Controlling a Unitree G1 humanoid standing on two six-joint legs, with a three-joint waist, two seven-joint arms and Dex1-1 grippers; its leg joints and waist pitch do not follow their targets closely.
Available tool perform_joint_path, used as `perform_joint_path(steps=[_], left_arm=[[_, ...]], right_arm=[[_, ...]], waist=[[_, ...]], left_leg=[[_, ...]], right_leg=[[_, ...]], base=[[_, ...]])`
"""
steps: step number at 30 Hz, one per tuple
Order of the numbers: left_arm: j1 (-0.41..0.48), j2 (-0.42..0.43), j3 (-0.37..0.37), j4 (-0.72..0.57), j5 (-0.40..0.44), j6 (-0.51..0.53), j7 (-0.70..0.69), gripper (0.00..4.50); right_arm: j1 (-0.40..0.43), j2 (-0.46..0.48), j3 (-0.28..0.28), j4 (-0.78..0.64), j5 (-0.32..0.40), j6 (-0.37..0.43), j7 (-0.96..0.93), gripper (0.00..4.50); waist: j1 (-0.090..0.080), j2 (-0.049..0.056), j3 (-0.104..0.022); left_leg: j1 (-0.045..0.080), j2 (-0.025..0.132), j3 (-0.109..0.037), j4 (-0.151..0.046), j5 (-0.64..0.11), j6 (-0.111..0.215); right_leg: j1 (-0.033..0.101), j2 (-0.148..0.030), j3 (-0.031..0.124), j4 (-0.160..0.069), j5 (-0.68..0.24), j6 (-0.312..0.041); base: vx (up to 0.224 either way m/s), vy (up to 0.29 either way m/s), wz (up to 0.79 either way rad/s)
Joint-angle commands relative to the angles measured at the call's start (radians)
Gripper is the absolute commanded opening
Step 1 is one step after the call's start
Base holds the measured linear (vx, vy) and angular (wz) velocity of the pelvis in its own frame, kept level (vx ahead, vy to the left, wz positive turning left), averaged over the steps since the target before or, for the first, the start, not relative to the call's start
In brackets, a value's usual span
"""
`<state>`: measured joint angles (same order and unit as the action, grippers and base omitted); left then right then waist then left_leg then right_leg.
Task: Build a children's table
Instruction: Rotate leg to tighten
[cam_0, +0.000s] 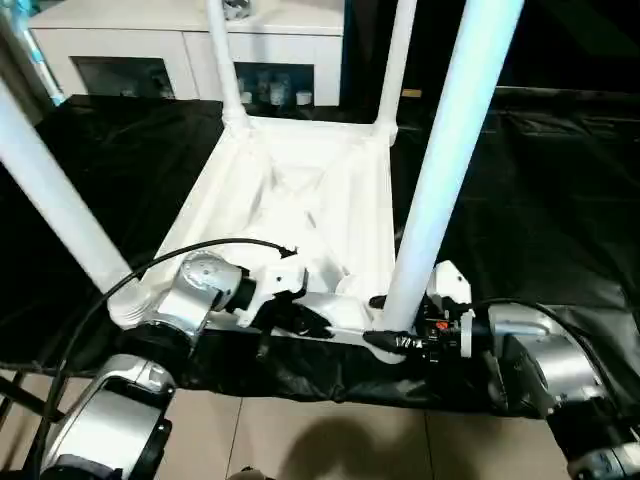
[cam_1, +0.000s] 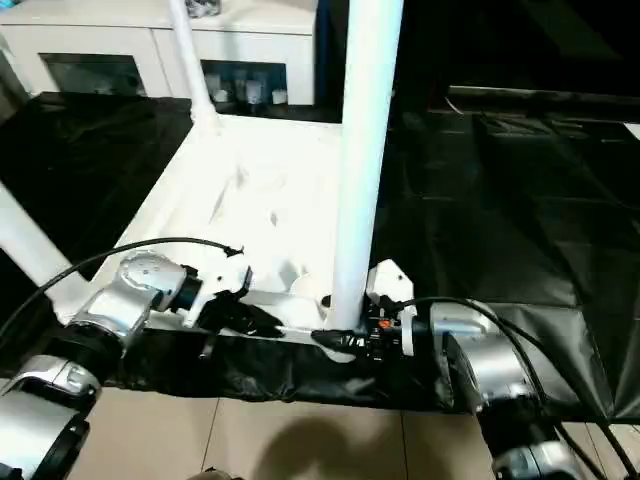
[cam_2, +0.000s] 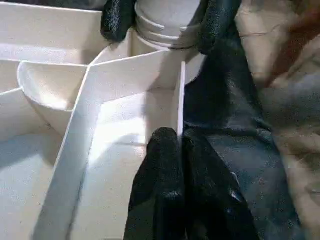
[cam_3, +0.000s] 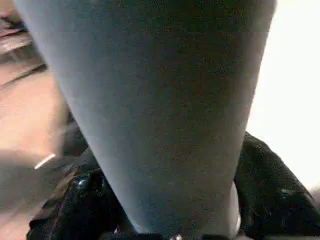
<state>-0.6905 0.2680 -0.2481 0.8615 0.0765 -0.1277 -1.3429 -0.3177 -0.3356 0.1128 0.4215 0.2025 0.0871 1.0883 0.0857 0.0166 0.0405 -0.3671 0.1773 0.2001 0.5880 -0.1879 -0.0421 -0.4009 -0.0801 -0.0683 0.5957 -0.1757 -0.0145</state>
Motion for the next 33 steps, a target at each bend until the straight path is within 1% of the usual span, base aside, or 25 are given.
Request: perform_joint_path(steps=[1, 2, 3, 4, 5, 6, 7, 8, 9, 10, 11, 12, 13, 15, 17, 19, 20, 23, 25, 26, 27, 29, 30, 31, 33], left_arm=[[-0.025, -0.051, 0.018, 0.009, 0.015, 0.05, 0.165, 0.0], [-0.023, -0.06, 0.017, 0.003, 0.019, 0.058, 0.183, 0.0], [-0.018, -0.082, 0.016, -0.01, 0.025, 0.079, 0.223, 0.0], [-0.016, -0.093, 0.015, -0.017, 0.028, 0.089, 0.242, 0.0], [-0.009, -0.121, 0.012, -0.029, 0.035, 0.107, 0.283, 0.0], [-0.008, -0.125, 0.011, -0.031, 0.036, 0.109, 0.288, 0.0], [-0.003, -0.146, 0.006, -0.038, 0.046, 0.122, 0.321, 0.0], [0.002, -0.174, -0.002, -0.043, 0.056, 0.135, 0.36, 0.0], [0.006, -0.202, -0.012, -0.042, 0.071, 0.142, 0.403, 0.0], [0.006, -0.202, -0.012, -0.042, 0.071, 0.142, 0.403, 0.0], [0.01, -0.236, -0.026, -0.036, 0.091, 0.146, 0.471, 0.0], [0.012, -0.247, -0.032, -0.032, 0.096, 0.142, 0.486, 0.0], [0.014, -0.25, -0.034, -0.031, 0.095, 0.137, 0.485, 0.0], [0.019, -0.254, -0.034, -0.039, 0.09, 0.134, 0.485, 0.0], [0.024, -0.25, -0.033, -0.052, 0.088, 0.13, 0.483, 0.0], [0.022, -0.232, -0.027, -0.058, 0.084, 0.112, 0.468, 0.0], [0.022, -0.232, -0.027, -0.058, 0.084, 0.112, 0.468, 0.0], [0.024, -0.201, -0.014, -0.063, 0.074, 0.073, 0.423, 0.0], [0.025, -0.152, -0.012, -0.058, 0.056, 0.029, 0.349, 0.0], [0.025, -0.152, -0.012, -0.058, 0.056, 0.029, 0.349, 0.0], [0.029, -0.133, -0.011, -0.064, 0.041, 0.016, 0.302, 0.0], [0.032, -0.119, -0.013, -0.068, 0.033, 0.005, 0.265, 0.0], [0.035, -0.093, -0.018, -0.072, 0.021, -0.01, 0.204, 0.0], [0.035, -0.093, -0.018, -0.072, 0.021, -0.01, 0.204, 0.0], [0.035, -0.062, -0.023, -0.073, 0.009, -0.023, 0.133, 0.0]], right_arm=[[-0.011, 0.063, 0.002, 0.013, -0.038, -0.001, -0.171, 2.63], [-0.013, 0.077, -0.005, 0.021, -0.042, 0.008, -0.208, 2.63], [-0.019, 0.107, -0.019, 0.037, -0.047, 0.028, -0.28, 2.63], [-0.022, 0.121, -0.025, 0.045, -0.048, 0.038, -0.31, 2.63], [-0.024, 0.146, -0.022, 0.051, -0.067, 0.028, -0.362, 2.63], [-0.024, 0.149, -0.021, 0.051, -0.069, 0.026, -0.369, 2.63], [-0.027, 0.173, -0.024, 0.059, -0.079, 0.041, -0.42, 2.62], [-0.034, 0.204, -0.03, 0.074, -0.095, 0.058, -0.493, 2.62], [-0.053, 0.238, -0.046, 0.106, -0.109, 0.063, -0.588, 2.62], [-0.053, 0.238, -0.046, 0.106, -0.109, 0.063, -0.588, 2.62], [-0.073, 0.284, -0.06, 0.138, -0.144, 0.053, -0.708, 2.62], [-0.075, 0.297, -0.049, 0.134, -0.167, 0.04, -0.737, 2.62], [-0.073, 0.303, -0.044, 0.127, -0.176, 0.033, -0.745, 2.62], [-0.07, 0.314, -0.044, 0.111, -0.182, 0.021, -0.765, 2.62], [-0.069, 0.316, -0.053, 0.099, -0.177, 0.011, -0.783, 3.18], [-0.065, 0.307, -0.073, 0.084, -0.142, 0.004, -0.747, 3.33], [-0.065, 0.307, -0.073, 0.084, -0.142, 0.004, -0.747, 3.33], [-0.059, 0.264, -0.058, 0.066, -0.144, -0.026, -0.664, 3.75], [-0.041, 0.187, -0.022, 0.034, -0.12, -0.057, -0.496, 3.75], [-0.041, 0.187, -0.022, 0.034, -0.12, -0.057, -0.496, 3.75], [-0.032, 0.154, -0.003, 0.017, -0.108, -0.063, -0.418, 3.75], [-0.023, 0.129, 0.012, 0.0, -0.097, -0.067, -0.357, 3.75], [-0.009, 0.088, 0.031, -0.026, -0.076, -0.071, -0.251, 3.75], [-0.009, 0.088, 0.031, -0.026, -0.076, -0.071, -0.251, 3.75], [-0.001, 0.042, 0.048, -0.045, -0.051, -0.064, -0.134, 3.75]], waist=[[-0.007, -0.015, -0.048], [-0.009, -0.012, -0.046], [-0.017, -0.014, -0.045], [-0.019, -0.014, -0.046], [-0.026, -0.012, -0.046], [-0.032, -0.013, -0.045], [-0.033, -0.015, -0.046], [-0.036, -0.014, -0.046], [-0.037, -0.015, -0.046], [-0.039, -0.015, -0.046], [-0.041, -0.011, -0.046], [-0.046, -0.01, -0.046], [-0.047, -0.01, -0.046], [-0.048, -0.008, -0.047], [-0.05, -0.005, -0.049], [-0.051, -0.004, -0.05], [-0.051, -0.003, -0.051], [-0.051, -0.001, -0.052], [-0.049, -0.002, -0.053], [-0.048, -0.003, -0.053], [-0.047, -0.002, -0.053], [-0.048, -0.003, -0.055], [-0.044, -0.003, -0.057], [-0.042, -0.003, -0.056], [-0.035, 0.001, -0.058]], left_leg=[[0.016, 0.059, -0.03, -0.076, -0.267, 0.038], [0.018, 0.061, -0.031, -0.079, -0.275, 0.026], [0.013, 0.06, -0.036, -0.083, -0.28, 0.015], [0.013, 0.059, -0.037, -0.083, -0.283, 0.015], [0.016, 0.059, -0.037, -0.082, -0.293, 0.014], [0.016, 0.057, -0.035, -0.081, -0.299, 0.016], [0.015, 0.055, -0.034, -0.079, -0.299, 0.021], [0.013, 0.057, -0.034, -0.08, -0.288, 0.026], [0.015, 0.056, -0.034, -0.08, -0.288, 0.027], [0.014, 0.056, -0.034, -0.08, -0.284, 0.024], [0.013, 0.054, -0.035, -0.08, -0.282, 0.02], [0.014, 0.054, -0.035, -0.081, -0.287, 0.015], [0.014, 0.053, -0.036, -0.081, -0.29, 0.016], [0.011, 0.05, -0.034, -0.079, -0.294, 0.037], [0.008, 0.051, -0.034, -0.079, -0.285, 0.044], [0.007, 0.052, -0.034, -0.08, -0.282, 0.049], [0.008, 0.052, -0.034, -0.08, -0.282, 0.051], [0.007, 0.054, -0.035, -0.08, -0.285, 0.054], [0.005, 0.053, -0.032, -0.078, -0.279, 0.067], [0.003, 0.052, -0.032, -0.076, -0.273, 0.074], [0.002, 0.053, -0.031, -0.075, -0.259, 0.085], [0.001, 0.054, -0.03, -0.073, -0.236, 0.092], [0.001, 0.054, -0.029, -0.071, -0.219, 0.099], [0.001, 0.055, -0.029, -0.071, -0.212, 0.106], [0.002, 0.06, -0.026, -0.069, -0.195, 0.12]], right_leg=[[0.041, -0.083, 0.047, -0.092, -0.392, -0.191], [0.034, -0.084, 0.049, -0.095, -0.418, -0.182], [0.039, -0.083, 0.048, -0.094, -0.434, -0.17], [0.04, -0.082, 0.047, -0.096, -0.441, -0.165], [0.036, -0.083, 0.048, -0.098, -0.446, -0.163], [0.034, -0.081, 0.048, -0.101, -0.447, -0.163], [0.035, -0.081, 0.048, -0.102, -0.447, -0.163], [0.034, -0.081, 0.051, -0.102, -0.436, -0.163], [0.033, -0.079, 0.05, -0.103, -0.437, -0.161], [0.032, -0.079, 0.05, -0.101, -0.434, -0.162], [0.033, -0.08, 0.049, -0.101, -0.438, -0.16], [0.031, -0.078, 0.049, -0.102, -0.438, -0.158], [0.033, -0.078, 0.048, -0.104, -0.439, -0.153], [0.034, -0.078, 0.05, -0.105, -0.438, -0.145], [0.035, -0.077, 0.051, -0.104, -0.424, -0.142], [0.036, -0.075, 0.05, -0.102, -0.404, -0.146], [0.036, -0.074, 0.05, -0.101, -0.393, -0.151], [0.039, -0.075, 0.049, -0.098, -0.361, -0.162], [0.043, -0.075, 0.05, -0.095, -0.321, -0.174], [0.046, -0.075, 0.049, -0.094, -0.311, -0.176], [0.046, -0.077, 0.051, -0.091, -0.29, -0.185], [0.046, -0.076, 0.05, -0.088, -0.269, -0.198], [0.05, -0.075, 0.049, -0.084, -0.244, -0.205], [0.05, -0.075, 0.049, -0.083, -0.229, -0.21], [0.049, -0.072, 0.046, -0.075, -0.178, -0.232]], base=[[0.0, 0.0, 0.0], [0.0, 0.0, 0.0], [0.0, 0.0, 0.0], [0.0, 0.0, 0.0], [0.0, 0.0, 0.0], [0.0, 0.0, 0.0], [0.0, 0.0, 0.0], [0.0, 0.0, 0.0], [0.0, 0.0, 0.0], [0.0, 0.0, 0.0], [0.0, 0.0, 0.0], [0.0, 0.0, 0.0], [0.0, 0.0, 0.0], [0.0, 0.0, 0.0], [0.0, 0.0, 0.0], [0.0, 0.0, 0.0], [0.0, 0.0, 0.0], [0.0, 0.0, 0.0], [0.0, 0.0, 0.0], [0.0, 0.0, 0.0], [0.0, 0.0, 0.0], [0.0, 0.0, 0.0], [0.0, 0.0, 0.0], [0.0, 0.0, 0.0], [0.0, 0.0, 0.0]])
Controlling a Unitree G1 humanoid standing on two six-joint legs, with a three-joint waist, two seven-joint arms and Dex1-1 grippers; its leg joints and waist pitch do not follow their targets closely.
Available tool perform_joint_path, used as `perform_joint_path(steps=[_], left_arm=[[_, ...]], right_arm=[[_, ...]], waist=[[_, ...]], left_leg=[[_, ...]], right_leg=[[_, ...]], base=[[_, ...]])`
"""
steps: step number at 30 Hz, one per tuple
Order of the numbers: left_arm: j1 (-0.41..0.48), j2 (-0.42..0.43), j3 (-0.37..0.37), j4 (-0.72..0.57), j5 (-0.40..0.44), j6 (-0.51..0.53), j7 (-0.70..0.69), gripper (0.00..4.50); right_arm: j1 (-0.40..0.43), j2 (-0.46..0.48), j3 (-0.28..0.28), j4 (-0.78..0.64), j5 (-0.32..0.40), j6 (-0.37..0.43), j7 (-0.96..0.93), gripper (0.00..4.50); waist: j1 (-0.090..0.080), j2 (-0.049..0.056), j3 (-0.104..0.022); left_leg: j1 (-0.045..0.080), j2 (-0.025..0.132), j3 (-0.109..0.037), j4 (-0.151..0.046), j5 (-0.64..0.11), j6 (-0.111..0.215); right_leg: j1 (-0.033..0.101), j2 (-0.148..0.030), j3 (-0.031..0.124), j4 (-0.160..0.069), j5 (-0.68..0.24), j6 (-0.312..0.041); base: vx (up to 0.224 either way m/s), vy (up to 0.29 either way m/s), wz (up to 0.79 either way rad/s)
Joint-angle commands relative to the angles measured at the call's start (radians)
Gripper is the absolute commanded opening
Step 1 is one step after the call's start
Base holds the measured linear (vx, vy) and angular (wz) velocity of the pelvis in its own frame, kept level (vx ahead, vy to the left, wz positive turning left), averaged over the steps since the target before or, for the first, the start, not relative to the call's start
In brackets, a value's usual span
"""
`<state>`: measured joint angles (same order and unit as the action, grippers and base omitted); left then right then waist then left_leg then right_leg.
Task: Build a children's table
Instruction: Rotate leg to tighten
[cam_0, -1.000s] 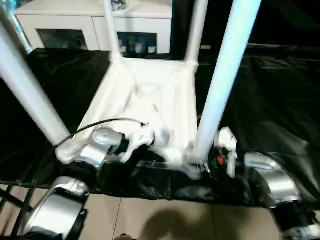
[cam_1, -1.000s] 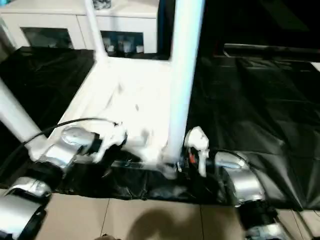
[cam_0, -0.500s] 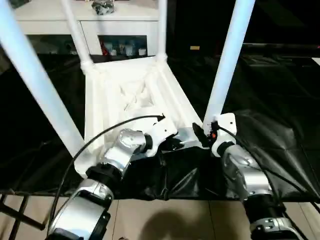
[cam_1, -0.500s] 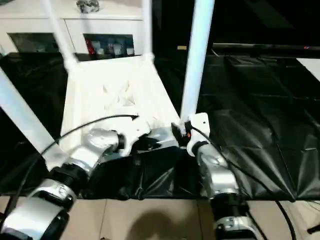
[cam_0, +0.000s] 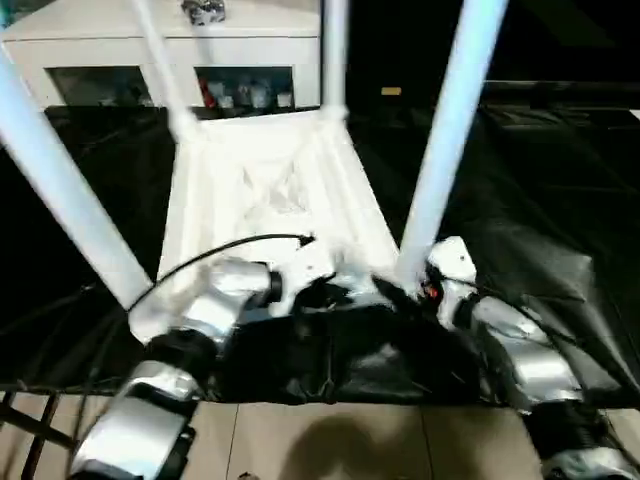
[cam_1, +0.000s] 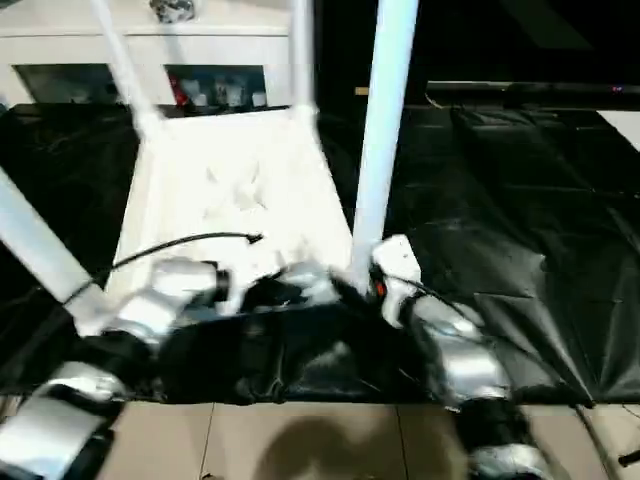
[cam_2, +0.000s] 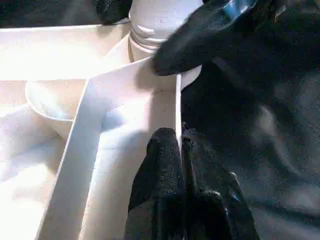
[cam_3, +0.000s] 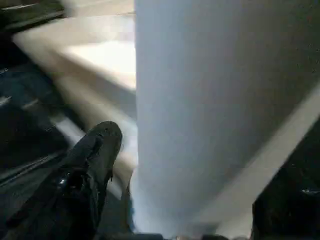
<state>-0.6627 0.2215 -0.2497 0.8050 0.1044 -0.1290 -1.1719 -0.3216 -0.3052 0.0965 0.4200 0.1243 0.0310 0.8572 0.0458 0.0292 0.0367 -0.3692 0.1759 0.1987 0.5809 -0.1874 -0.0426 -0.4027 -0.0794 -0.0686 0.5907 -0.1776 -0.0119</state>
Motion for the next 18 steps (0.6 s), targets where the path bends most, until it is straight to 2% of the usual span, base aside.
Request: perform_joint_path(steps=[1, 2, 3, 4, 9, 11, 18], left_arm=[[0.004, -0.006, -0.02, -0.012, -0.022, -0.026, -0.056, 0.0], [0.0, 0.007, -0.018, -0.005, -0.026, -0.03, -0.082, 0.0], [0.0, 0.007, -0.018, -0.005, -0.026, -0.03, -0.082, 0.0], [-0.002, 0.012, -0.018, 0.0, -0.03, -0.034, -0.095, 0.0], [-0.003, 0.043, -0.02, 0.011, -0.049, -0.046, -0.172, 0.0], [-0.002, 0.047, -0.02, 0.013, -0.055, -0.046, -0.189, 0.0], [-0.005, 0.067, -0.026, 0.03, -0.05, -0.066, -0.227, 0.0]], right_arm=[[0.003, -0.009, 0.072, -0.047, 0.034, -0.003, 0.145, 3.75], [0.001, -0.033, 0.081, -0.05, 0.043, 0.002, 0.201, 3.75], [0.001, -0.033, 0.081, -0.05, 0.043, 0.002, 0.201, 3.75], [-0.001, -0.044, 0.085, -0.05, 0.049, 0.002, 0.227, 3.49], [-0.018, -0.09, 0.1, -0.045, 0.085, 0.029, 0.369, 3.25], [-0.019, -0.094, 0.103, -0.046, 0.09, 0.034, 0.388, 3.01], [-0.021, -0.094, 0.117, -0.043, 0.094, 0.043, 0.434, 2.65]], waist=[[0.006, -0.012, -0.053], [0.01, -0.015, -0.054], [0.016, -0.013, -0.053], [0.017, -0.013, -0.052], [0.024, -0.016, -0.05], [0.026, -0.017, -0.051], [0.036, -0.016, -0.052]], left_leg=[[0.003, 0.062, -0.024, -0.062, -0.193, 0.121], [0.005, 0.063, -0.023, -0.061, -0.191, 0.123], [0.006, 0.064, -0.022, -0.06, -0.192, 0.123], [0.006, 0.065, -0.022, -0.061, -0.196, 0.12], [0.008, 0.065, -0.023, -0.062, -0.216, 0.101], [0.008, 0.065, -0.024, -0.062, -0.212, 0.1], [0.009, 0.065, -0.024, -0.061, -0.199, 0.092]], right_leg=[[0.051, -0.073, 0.046, -0.069, -0.173, -0.238], [0.052, -0.073, 0.046, -0.068, -0.168, -0.244], [0.051, -0.075, 0.046, -0.066, -0.172, -0.249], [0.049, -0.075, 0.047, -0.068, -0.18, -0.248], [0.049, -0.077, 0.047, -0.07, -0.224, -0.243], [0.05, -0.078, 0.048, -0.07, -0.229, -0.241], [0.049, -0.078, 0.047, -0.069, -0.223, -0.238]], base=[[0.0, 0.0, 0.0], [0.0, 0.0, 0.0], [0.0, 0.0, 0.0], [0.0, 0.0, 0.0], [0.0, 0.0, 0.0], [0.0, 0.0, 0.0], [0.0, 0.0, 0.0]])
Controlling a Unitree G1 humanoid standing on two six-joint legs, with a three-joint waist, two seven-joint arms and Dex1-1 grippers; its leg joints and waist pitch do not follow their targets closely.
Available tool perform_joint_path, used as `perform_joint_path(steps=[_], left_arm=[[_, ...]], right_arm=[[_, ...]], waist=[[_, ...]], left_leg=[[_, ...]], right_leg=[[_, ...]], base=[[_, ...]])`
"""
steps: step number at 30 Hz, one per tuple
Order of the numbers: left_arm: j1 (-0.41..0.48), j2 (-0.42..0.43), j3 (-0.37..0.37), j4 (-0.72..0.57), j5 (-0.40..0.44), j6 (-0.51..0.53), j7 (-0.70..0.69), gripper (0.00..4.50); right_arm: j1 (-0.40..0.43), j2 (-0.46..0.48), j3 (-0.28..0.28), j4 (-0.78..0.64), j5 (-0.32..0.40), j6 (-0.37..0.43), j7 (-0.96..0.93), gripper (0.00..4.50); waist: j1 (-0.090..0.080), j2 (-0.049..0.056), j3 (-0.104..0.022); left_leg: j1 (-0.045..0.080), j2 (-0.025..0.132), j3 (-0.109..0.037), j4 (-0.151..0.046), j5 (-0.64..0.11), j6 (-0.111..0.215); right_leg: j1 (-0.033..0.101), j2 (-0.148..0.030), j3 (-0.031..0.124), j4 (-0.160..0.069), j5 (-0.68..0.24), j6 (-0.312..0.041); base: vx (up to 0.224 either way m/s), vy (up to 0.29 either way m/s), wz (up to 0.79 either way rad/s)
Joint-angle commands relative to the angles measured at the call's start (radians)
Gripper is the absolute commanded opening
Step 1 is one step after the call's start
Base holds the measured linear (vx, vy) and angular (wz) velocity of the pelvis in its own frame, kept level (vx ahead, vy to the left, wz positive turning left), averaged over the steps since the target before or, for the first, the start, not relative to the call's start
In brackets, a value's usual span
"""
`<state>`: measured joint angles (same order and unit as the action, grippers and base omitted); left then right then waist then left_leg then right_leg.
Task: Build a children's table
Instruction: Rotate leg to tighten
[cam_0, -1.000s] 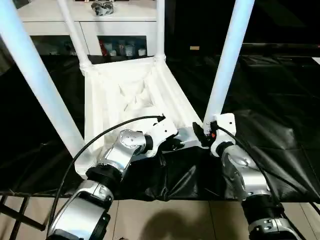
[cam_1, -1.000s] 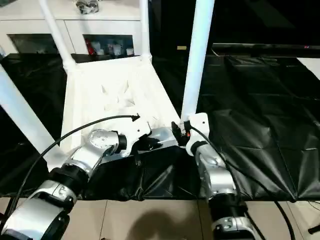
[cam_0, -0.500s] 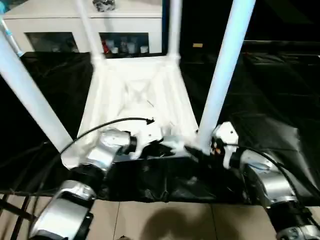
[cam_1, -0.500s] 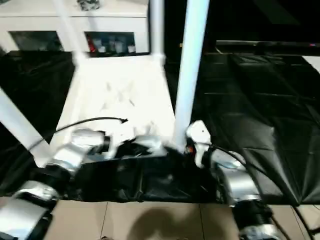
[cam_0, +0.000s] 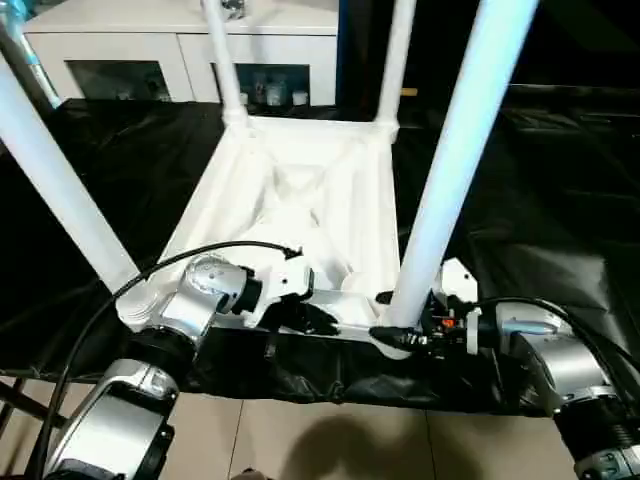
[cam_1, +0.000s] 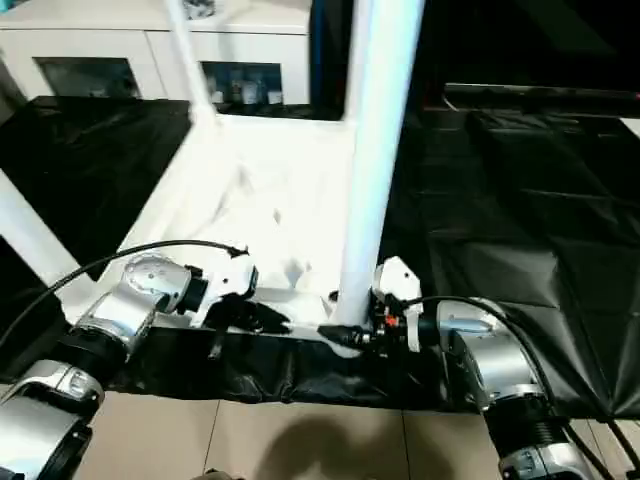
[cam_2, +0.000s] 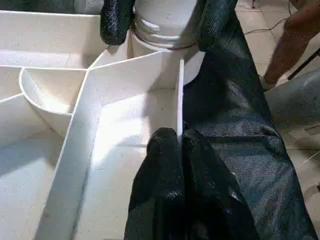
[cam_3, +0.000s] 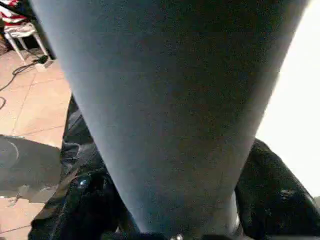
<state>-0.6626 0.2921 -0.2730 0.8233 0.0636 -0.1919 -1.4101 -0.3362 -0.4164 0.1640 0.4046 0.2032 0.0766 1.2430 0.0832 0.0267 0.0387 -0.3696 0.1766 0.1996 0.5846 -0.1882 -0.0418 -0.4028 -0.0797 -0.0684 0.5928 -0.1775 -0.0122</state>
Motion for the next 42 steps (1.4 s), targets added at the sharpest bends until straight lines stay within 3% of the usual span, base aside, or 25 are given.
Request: perform_joint_path(steps=[1, 5, 8, 12, 13, 15, 19, 22, 25, 26, 28, 30, 38, 42], left_arm=[[-0.005, -0.004, -0.003, 0.012, -0.009, -0.003, 0.011, 0.0], [-0.008, -0.007, 0.002, 0.02, -0.009, -0.001, 0.032, 0.0], [-0.017, -0.026, 0.016, 0.035, 0.006, 0.017, 0.123, 0.0], [-0.027, -0.07, 0.033, 0.036, 0.02, 0.068, 0.253, 0.0], [-0.028, -0.086, 0.036, 0.033, 0.026, 0.084, 0.292, 0.0], [-0.029, -0.118, 0.037, 0.029, 0.036, 0.101, 0.358, 0.0], [-0.008, -0.214, 0.018, -0.001, 0.043, 0.163, 0.44, 0.0], [-0.002, -0.29, 0.002, -0.008, 0.052, 0.2, 0.511, 0.0], [0.001, -0.303, -0.002, -0.012, 0.052, 0.199, 0.518, 0.0], [0.002, -0.3, -0.001, -0.02, 0.051, 0.201, 0.513, 0.0], [0.002, -0.29, 0.0, -0.024, 0.053, 0.197, 0.507, 0.0], [-0.003, -0.256, 0.013, -0.024, 0.052, 0.189, 0.49, 0.0], [-0.006, -0.159, 0.032, -0.018, 0.031, 0.123, 0.365, 0.0], [-0.01, -0.129, 0.031, -0.011, 0.031, 0.105, 0.327, 0.0]], right_arm=[[-0.006, 0.017, 0.049, -0.027, 0.015, -0.003, 0.048, 2.63], [0.008, 0.029, 0.049, -0.039, 0.022, 0.007, 0.032, 2.59], [0.031, 0.074, 0.019, -0.04, 0.003, -0.001, -0.084, 2.58], [0.035, 0.151, -0.029, 0.014, -0.076, -0.011, -0.353, 2.58], [0.033, 0.172, -0.04, 0.027, -0.093, -0.009, -0.421, 2.57], [0.031, 0.212, -0.06, 0.044, -0.105, -0.002, -0.515, 2.57], [-0.006, 0.308, -0.084, 0.105, -0.154, 0.047, -0.754, 2.57], [-0.053, 0.377, -0.088, 0.159, -0.193, 0.034, -0.909, 2.57], [-0.058, 0.397, -0.075, 0.155, -0.205, 0.021, -0.919, 2.57], [-0.059, 0.402, -0.072, 0.15, -0.207, 0.007, -0.92, 3.13], [-0.058, 0.4, -0.079, 0.146, -0.197, 0.004, -0.911, 3.13], [-0.055, 0.366, -0.083, 0.13, -0.178, -0.013, -0.857, 3.46], [-0.015, 0.196, -0.024, 0.042, -0.11, -0.062, -0.491, 3.6], [0.01, 0.139, -0.007, -0.007, -0.074, -0.055, -0.352, 3.6]], waist=[[0.0, -0.013, -0.054], [0.001, -0.012, -0.055], [0.001, -0.012, -0.051], [-0.019, -0.013, -0.044], [-0.023, -0.013, -0.044], [-0.037, -0.012, -0.042], [-0.048, -0.016, -0.041], [-0.056, -0.014, -0.042], [-0.054, -0.012, -0.046], [-0.053, -0.012, -0.048], [-0.052, -0.012, -0.049], [-0.051, -0.014, -0.051], [-0.043, -0.016, -0.057], [-0.038, -0.014, -0.06]], left_leg=[[0.01, 0.064, -0.024, -0.065, -0.198, 0.09], [0.01, 0.065, -0.025, -0.066, -0.197, 0.085], [0.012, 0.064, -0.024, -0.068, -0.219, 0.075], [0.018, 0.058, -0.034, -0.077, -0.295, 0.02], [0.019, 0.058, -0.035, -0.078, -0.306, 0.018], [0.021, 0.057, -0.036, -0.079, -0.328, 0.011], [0.018, 0.054, -0.038, -0.081, -0.33, 0.018], [0.019, 0.052, -0.039, -0.08, -0.326, 0.022], [0.018, 0.053, -0.036, -0.08, -0.301, 0.038], [0.015, 0.052, -0.034, -0.08, -0.289, 0.048], [0.012, 0.052, -0.032, -0.079, -0.272, 0.06], [0.012, 0.051, -0.03, -0.076, -0.256, 0.072], [0.003, 0.053, -0.027, -0.066, -0.198, 0.121], [0.004, 0.058, -0.025, -0.064, -0.159, 0.138]], right_leg=[[0.049, -0.078, 0.047, -0.07, -0.223, -0.237], [0.049, -0.077, 0.047, -0.069, -0.213, -0.239], [0.046, -0.078, 0.048, -0.075, -0.248, -0.23], [0.04, -0.082, 0.047, -0.094, -0.44, -0.173], [0.038, -0.081, 0.046, -0.098, -0.462, -0.165], [0.032, -0.079, 0.047, -0.103, -0.487, -0.155], [0.033, -0.079, 0.046, -0.108, -0.512, -0.141], [0.031, -0.08, 0.044, -0.114, -0.533, -0.128], [0.033, -0.077, 0.047, -0.111, -0.464, -0.134], [0.036, -0.076, 0.048, -0.107, -0.428, -0.141], [0.039, -0.076, 0.048, -0.103, -0.396, -0.15], [0.04, -0.077, 0.049, -0.101, -0.379, -0.158], [0.052, -0.076, 0.047, -0.088, -0.277, -0.182], [0.052, -0.073, 0.043, -0.077, -0.188, -0.222]], base=[[0.0, 0.0, 0.0], [0.0, 0.0, 0.0], [0.0, 0.0, 0.0], [0.0, 0.0, 0.0], [0.0, 0.0, 0.0], [0.0, 0.0, 0.0], [0.0, 0.0, 0.0], [0.0, 0.0, 0.0], [0.0, 0.0, 0.0], [0.0, 0.0, 0.0], [0.0, 0.0, 0.0], [0.0, 0.0, 0.0], [0.0, 0.0, 0.0], [0.0, 0.0, 0.0]])
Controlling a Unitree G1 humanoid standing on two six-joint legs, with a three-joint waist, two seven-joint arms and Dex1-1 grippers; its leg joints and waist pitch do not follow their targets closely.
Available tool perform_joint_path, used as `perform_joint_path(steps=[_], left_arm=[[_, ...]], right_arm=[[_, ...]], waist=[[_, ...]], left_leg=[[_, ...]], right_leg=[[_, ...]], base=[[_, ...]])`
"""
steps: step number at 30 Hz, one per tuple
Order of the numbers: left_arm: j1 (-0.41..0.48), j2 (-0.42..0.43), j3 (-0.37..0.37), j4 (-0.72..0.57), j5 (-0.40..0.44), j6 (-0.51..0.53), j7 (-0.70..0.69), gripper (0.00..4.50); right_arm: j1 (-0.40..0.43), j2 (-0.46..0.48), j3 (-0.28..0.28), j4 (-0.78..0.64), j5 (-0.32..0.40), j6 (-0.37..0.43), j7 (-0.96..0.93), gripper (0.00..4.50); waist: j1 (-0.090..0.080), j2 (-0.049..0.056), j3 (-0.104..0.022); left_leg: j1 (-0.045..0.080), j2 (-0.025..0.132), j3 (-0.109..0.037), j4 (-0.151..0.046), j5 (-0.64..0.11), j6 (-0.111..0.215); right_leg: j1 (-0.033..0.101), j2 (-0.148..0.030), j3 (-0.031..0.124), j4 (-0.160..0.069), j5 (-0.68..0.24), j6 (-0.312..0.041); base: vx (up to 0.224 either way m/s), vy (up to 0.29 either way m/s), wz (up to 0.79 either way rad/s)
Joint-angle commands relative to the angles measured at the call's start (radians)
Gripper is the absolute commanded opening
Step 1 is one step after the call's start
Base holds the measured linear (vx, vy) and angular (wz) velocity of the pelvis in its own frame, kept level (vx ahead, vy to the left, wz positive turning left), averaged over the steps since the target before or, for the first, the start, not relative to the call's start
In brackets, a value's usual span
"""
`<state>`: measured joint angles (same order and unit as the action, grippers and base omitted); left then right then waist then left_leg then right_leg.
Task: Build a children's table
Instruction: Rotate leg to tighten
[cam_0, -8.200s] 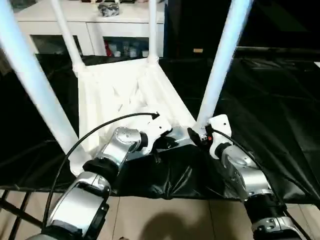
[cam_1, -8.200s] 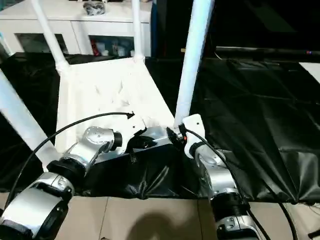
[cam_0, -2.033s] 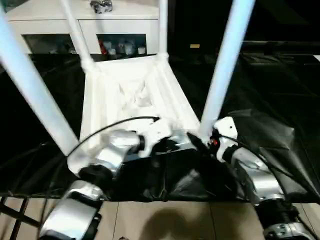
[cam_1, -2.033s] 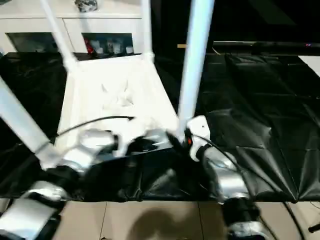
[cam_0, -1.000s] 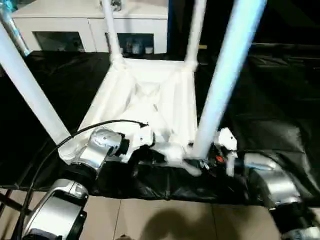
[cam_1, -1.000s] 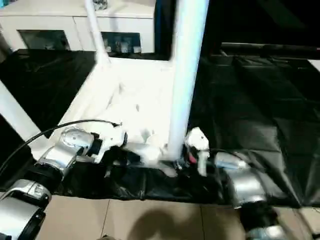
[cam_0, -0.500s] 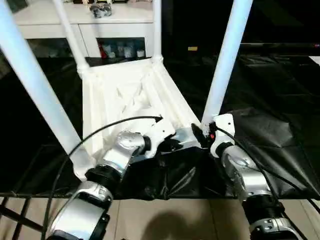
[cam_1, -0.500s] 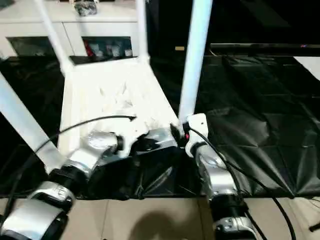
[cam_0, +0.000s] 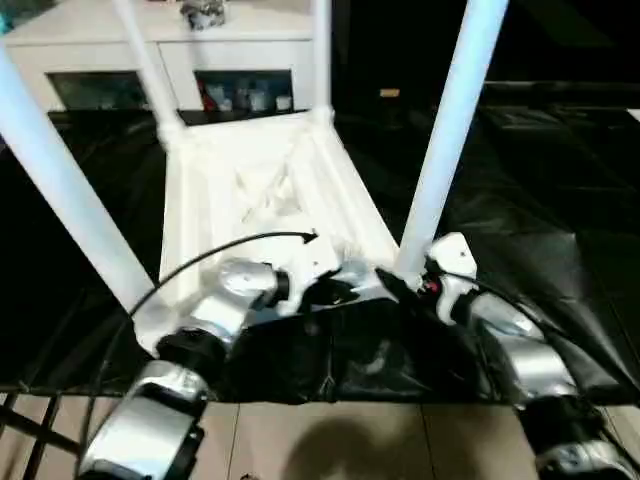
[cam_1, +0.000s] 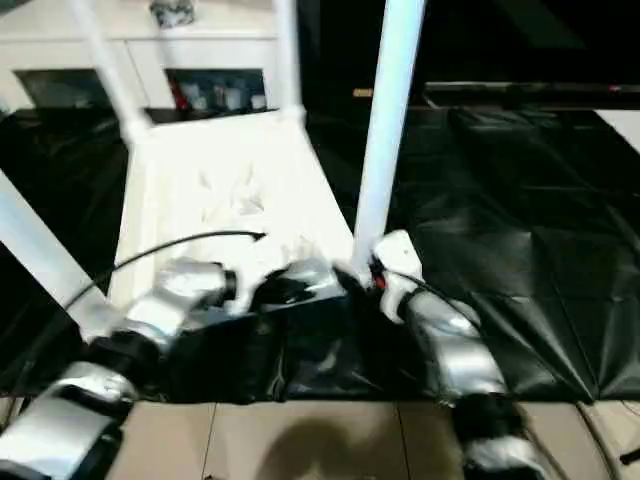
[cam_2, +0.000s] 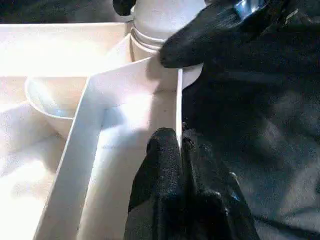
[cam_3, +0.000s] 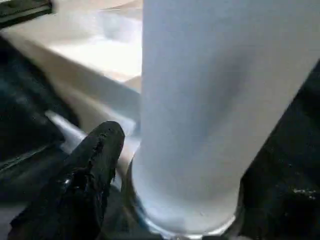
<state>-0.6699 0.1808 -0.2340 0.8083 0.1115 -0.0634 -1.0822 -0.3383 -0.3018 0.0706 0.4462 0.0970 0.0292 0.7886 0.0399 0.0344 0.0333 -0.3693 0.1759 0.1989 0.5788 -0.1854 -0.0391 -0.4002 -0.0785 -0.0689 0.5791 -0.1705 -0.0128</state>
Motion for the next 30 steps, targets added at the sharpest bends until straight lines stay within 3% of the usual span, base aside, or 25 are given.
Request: perform_joint_path(steps=[1, 4, 8, 16, 19, 24, 30], left_arm=[[-0.006, 0.004, -0.008, 0.01, -0.025, -0.042, -0.051, 0.0], [-0.005, 0.022, -0.008, 0.006, -0.046, -0.054, -0.12, 0.0], [-0.002, 0.053, -0.023, 0.0, -0.066, -0.069, -0.222, 0.0], [-0.014, 0.088, -0.04, 0.018, -0.06, -0.097, -0.319, 0.0], [-0.017, 0.09, -0.039, 0.023, -0.06, -0.1, -0.325, 0.0], [-0.03, 0.101, -0.042, 0.039, -0.058, -0.109, -0.339, 0.0], [-0.024, 0.087, -0.027, 0.035, -0.066, -0.089, -0.298, 0.0]], right_arm=[[0.026, -0.015, 0.094, -0.078, 0.065, 0.009, 0.203, 3.6], [0.032, -0.05, 0.102, -0.094, 0.092, 0.019, 0.288, 3.6], [0.029, -0.085, 0.115, -0.108, 0.124, 0.047, 0.393, 3.26], [0.006, -0.105, 0.16, -0.09, 0.117, 0.062, 0.501, 2.52], [0.002, -0.106, 0.165, -0.083, 0.113, 0.059, 0.512, 2.44], [-0.011, -0.108, 0.178, -0.041, 0.103, 0.031, 0.551, 2.41], [0.008, -0.089, 0.147, -0.049, 0.126, 0.04, 0.522, 2.39]], waist=[[0.009, -0.027, -0.055], [0.022, -0.023, -0.054], [0.029, -0.025, -0.052], [0.05, -0.022, -0.053], [0.048, -0.025, -0.054], [0.05, -0.021, -0.055], [0.049, -0.021, -0.056]], left_leg=[[0.004, 0.058, -0.023, -0.056, -0.158, 0.144], [0.006, 0.063, -0.021, -0.055, -0.158, 0.148], [0.009, 0.065, -0.02, -0.057, -0.167, 0.135], [0.012, 0.067, -0.021, -0.057, -0.155, 0.117], [0.012, 0.065, -0.021, -0.057, -0.161, 0.109], [0.011, 0.065, -0.022, -0.056, -0.155, 0.106], [0.011, 0.065, -0.021, -0.055, -0.149, 0.113]], right_leg=[[0.052, -0.074, 0.043, -0.061, -0.185, -0.227], [0.049, -0.075, 0.043, -0.057, -0.177, -0.237], [0.047, -0.075, 0.044, -0.057, -0.186, -0.245], [0.046, -0.078, 0.046, -0.053, -0.175, -0.245], [0.048, -0.078, 0.045, -0.053, -0.181, -0.242], [0.05, -0.079, 0.045, -0.051, -0.166, -0.248], [0.051, -0.078, 0.044, -0.049, -0.144, -0.258]], base=[[0.0, 0.0, 0.0], [0.0, 0.0, 0.0], [0.0, 0.0, 0.0], [0.0, 0.0, 0.0], [0.0, 0.0, 0.0], [0.0, 0.0, 0.0], [0.0, 0.0, 0.0]])
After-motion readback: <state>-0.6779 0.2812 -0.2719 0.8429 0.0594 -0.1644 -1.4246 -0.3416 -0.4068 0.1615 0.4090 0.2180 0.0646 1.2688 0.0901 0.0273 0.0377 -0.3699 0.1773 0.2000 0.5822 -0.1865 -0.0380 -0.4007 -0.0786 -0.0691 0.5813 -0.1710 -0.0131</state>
